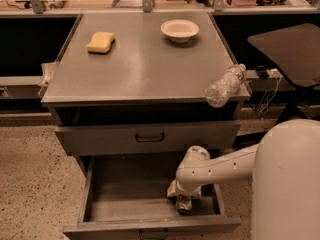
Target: Pick 7up can from middle drawer and place on counter
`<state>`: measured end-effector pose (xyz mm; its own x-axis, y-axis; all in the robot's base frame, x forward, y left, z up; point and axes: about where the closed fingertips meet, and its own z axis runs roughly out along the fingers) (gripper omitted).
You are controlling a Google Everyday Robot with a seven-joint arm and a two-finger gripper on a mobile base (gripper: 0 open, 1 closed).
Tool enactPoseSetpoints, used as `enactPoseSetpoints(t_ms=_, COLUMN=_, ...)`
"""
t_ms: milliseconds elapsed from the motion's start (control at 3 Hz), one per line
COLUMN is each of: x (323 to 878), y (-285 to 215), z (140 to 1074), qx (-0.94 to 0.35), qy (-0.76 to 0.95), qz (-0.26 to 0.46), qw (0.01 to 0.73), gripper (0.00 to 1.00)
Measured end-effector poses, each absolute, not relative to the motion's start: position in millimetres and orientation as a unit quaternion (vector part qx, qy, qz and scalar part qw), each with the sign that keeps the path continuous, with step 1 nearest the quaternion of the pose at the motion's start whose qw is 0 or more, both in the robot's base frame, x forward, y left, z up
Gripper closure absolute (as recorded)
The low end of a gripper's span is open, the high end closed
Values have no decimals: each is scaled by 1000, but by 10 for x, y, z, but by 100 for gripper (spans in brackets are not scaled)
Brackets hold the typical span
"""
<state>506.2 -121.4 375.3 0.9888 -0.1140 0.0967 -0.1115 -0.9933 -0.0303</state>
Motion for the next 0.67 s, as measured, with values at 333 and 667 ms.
enactPoseSetpoints(t_ms=333, x=5045, y=-1166, z=3732, qx=-997, qy=61, qz=-46, qw=34, gripper=40)
enactPoseSetpoints(t_ms=667, x=5013, y=-1078, z=3742, qx=-996, qy=59, qz=-39, qw=54, gripper=53)
